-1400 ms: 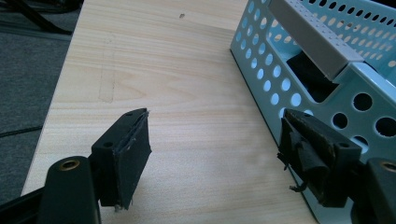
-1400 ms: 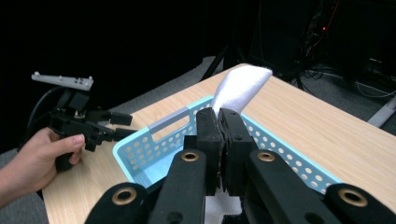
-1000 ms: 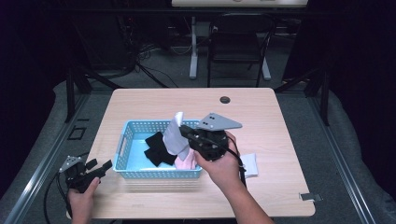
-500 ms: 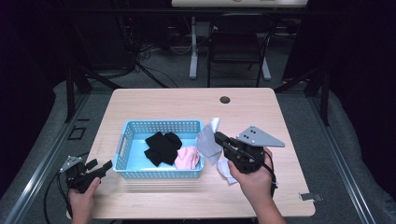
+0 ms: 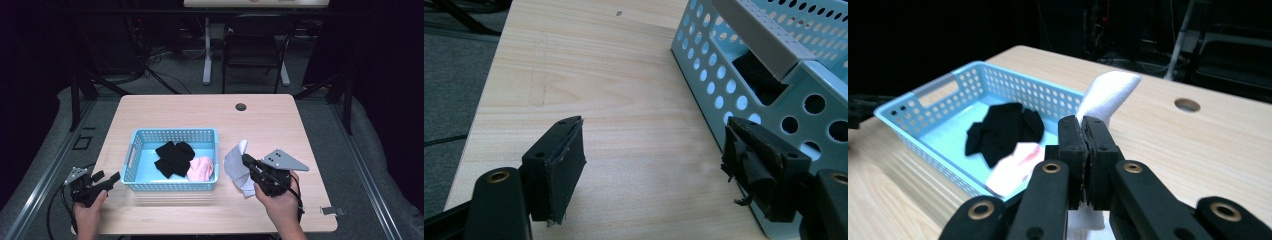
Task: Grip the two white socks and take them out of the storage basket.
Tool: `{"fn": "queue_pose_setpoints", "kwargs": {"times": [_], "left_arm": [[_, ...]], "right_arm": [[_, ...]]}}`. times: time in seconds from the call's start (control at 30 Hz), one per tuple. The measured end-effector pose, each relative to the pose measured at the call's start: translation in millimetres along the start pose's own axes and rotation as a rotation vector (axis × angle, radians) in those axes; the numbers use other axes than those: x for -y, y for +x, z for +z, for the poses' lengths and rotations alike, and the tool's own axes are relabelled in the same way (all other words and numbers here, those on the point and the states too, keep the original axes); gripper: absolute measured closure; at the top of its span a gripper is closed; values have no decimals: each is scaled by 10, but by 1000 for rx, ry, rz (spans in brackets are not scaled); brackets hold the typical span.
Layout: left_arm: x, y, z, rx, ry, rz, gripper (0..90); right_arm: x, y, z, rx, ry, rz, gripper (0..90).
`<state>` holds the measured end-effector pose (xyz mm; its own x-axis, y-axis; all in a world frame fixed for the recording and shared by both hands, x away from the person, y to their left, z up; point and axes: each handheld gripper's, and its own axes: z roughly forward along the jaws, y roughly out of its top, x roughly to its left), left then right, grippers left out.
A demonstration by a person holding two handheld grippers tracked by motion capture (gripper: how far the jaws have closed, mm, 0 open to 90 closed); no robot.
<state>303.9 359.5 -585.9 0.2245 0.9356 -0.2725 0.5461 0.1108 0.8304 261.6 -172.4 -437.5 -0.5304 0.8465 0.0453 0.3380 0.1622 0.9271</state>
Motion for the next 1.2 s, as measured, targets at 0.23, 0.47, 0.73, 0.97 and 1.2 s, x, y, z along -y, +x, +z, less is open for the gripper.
{"fn": "queue_pose_setpoints", "kwargs": {"times": [0.23, 0.47, 0.73, 0.97, 1.2], "left_arm": [[1, 1, 5, 0, 2, 1, 248], [1, -1, 5, 3, 1, 0, 248], [-1, 0, 2, 4, 1, 1, 248], [-3, -1, 2, 5, -2, 0, 248], [-3, -1, 1, 5, -3, -1, 248]], "right_arm": [[278, -116, 146, 28, 63, 36, 879], [538, -317, 223, 78, 118, 95, 879], [721, -573, 205, 144, 150, 162, 878], [884, -781, 230, 171, 222, 225, 877], [991, -901, 277, 198, 240, 272, 782]]}}
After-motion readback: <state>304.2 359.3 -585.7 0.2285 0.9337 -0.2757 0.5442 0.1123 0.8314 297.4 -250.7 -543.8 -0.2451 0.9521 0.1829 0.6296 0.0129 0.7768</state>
